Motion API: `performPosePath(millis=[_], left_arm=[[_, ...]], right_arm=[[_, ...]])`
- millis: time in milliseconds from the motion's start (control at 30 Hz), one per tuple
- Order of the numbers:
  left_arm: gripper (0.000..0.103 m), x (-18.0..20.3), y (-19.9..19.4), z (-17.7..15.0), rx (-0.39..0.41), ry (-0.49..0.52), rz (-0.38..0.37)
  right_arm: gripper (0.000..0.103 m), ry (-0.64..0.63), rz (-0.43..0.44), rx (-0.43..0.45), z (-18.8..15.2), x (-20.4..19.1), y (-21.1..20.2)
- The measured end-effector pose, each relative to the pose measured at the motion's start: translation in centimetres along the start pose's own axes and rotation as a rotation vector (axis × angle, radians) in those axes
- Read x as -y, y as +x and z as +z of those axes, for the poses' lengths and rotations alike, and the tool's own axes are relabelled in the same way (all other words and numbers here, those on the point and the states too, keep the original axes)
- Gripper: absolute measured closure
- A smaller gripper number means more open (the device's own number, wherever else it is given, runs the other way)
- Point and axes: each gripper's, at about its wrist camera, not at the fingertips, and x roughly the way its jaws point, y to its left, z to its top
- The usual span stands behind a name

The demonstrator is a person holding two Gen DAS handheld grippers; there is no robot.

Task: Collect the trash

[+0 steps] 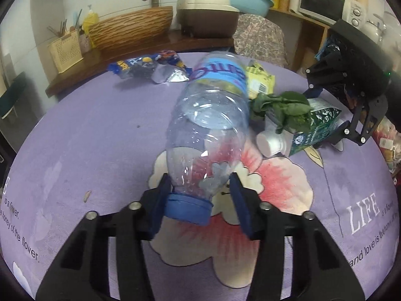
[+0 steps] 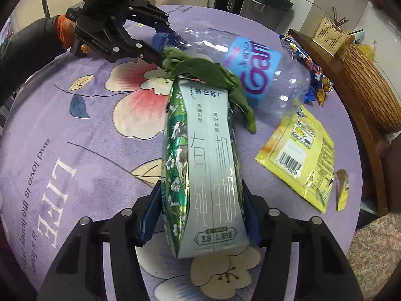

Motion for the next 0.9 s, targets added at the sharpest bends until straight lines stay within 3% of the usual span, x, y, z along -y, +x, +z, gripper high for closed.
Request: performPosePath(millis=[100,267,367,433,567,700,733,767,900], left_arm=[[0.062,1.2,-0.3,-0.2,-0.002,-0.007,0.016],[0.064,2.8,-2.8,-1.3,0.042,-0.095,0.030],[0.066,4.3,-5.1,-2.4,0.085,-0.143,0.031],[0.076,5.7,-6.7,-3.1,0.114,-0.163,0.023],[0.076,7.9,-9.0,-3.6,0.152,-0.185,0.029],[0.081,9.3,-9.8,-3.2,0.171,-0.200,0.035],[0.094,9.8,-10.1,-3.1,0.184,-0.198,0.029],[0.097,10.6,-10.5,-3.0,0.196,-0.186,0.030],[0.097,13.2,-10.7,-2.6,0.191,-0.163,0.028]], right_arm=[[0.046,0.067,0.028,0.008,-0.6,-0.5,-0.5],[0.046,0.234,0.234,0.095,-3.4,-1.6,-3.1],[0.046,0.291,0.285,0.156,-6.0,-3.5,-4.7],[0.046,0.327,0.283,0.200,-7.8,-4.3,-6.0],[0.046,0.397,0.233,0.296,-12.0,-5.5,-9.1],[0.046,0.454,0.203,0.320,-15.0,-6.2,-10.3],[0.046,0.465,0.189,0.328,-15.6,-6.4,-10.7],[0.046,0.473,0.181,0.338,-15.8,-6.0,-10.7],[0.046,0.494,0.133,0.342,-17.8,-6.2,-11.1]])
